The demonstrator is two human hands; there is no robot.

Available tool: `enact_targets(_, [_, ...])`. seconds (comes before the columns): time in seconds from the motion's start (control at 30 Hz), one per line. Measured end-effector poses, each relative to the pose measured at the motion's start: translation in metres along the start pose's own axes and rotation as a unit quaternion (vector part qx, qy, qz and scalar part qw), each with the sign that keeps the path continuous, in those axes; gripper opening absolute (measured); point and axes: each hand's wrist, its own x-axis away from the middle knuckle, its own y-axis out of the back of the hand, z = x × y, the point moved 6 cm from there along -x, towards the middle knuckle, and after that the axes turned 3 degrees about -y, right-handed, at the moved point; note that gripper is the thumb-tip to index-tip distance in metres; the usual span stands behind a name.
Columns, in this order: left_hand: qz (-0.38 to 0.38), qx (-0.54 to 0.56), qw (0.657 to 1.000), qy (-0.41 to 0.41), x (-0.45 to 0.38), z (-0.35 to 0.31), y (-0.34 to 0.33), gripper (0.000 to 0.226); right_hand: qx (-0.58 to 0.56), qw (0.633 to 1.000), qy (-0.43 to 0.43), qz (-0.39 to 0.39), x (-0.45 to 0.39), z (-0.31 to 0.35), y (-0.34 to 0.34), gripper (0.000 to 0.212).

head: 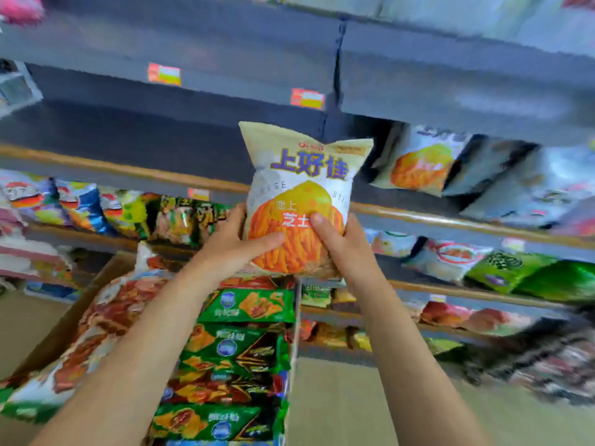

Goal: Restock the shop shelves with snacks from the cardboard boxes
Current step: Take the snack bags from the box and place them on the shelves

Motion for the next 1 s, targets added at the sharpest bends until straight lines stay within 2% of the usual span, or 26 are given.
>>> enact_targets(0.07, [0.033,0.011,0.999,-0.025,-0.019,-0.024,-0.056,0.074,-0.015,1.000,0.014,-0.008,-0.006,0.002,0.061,0.062])
enact_targets(0.13, [0.049,-0.006,0.997,-0.056,-0.039,-0.046,-0.105,0.080,0.007,0.998,0.061,-0.026,-0.013,0.008,0.118,0.059])
enact_targets(0.23, [0.030,-0.083,0.988,-0.130,-0.073,-0.073,-0.164,0.091,0.090,0.988,0.111,-0.063,-0.029,0.011,0.189,0.049])
enact_targets(0.33, [0.024,-0.128,0.979,-0.154,-0.101,-0.086,-0.213,0.071,0.120,0.980,0.125,-0.098,-0.053,0.002,0.240,0.045])
enact_targets(0.4, [0.027,-0.117,0.981,-0.152,-0.117,-0.087,-0.238,0.064,0.126,0.977,0.136,-0.107,-0.067,-0.002,0.262,0.042])
enact_targets(0.57, [0.032,-0.090,0.990,-0.102,-0.142,-0.072,-0.270,0.069,0.113,0.979,0.148,-0.080,-0.088,-0.011,0.287,0.061])
enact_targets(0.7, [0.037,-0.084,0.992,-0.091,-0.150,-0.073,-0.279,0.070,0.093,0.985,0.131,-0.063,-0.101,-0.023,0.297,0.060])
enact_targets(0.87, [0.025,-0.079,0.993,-0.083,-0.158,-0.076,-0.283,0.053,0.069,0.989,0.128,-0.040,-0.110,-0.022,0.296,0.064])
enact_targets(1.0, [0.013,-0.073,0.994,-0.077,-0.160,-0.076,-0.287,0.050,0.044,0.991,0.123,-0.040,-0.115,-0.022,0.290,0.054])
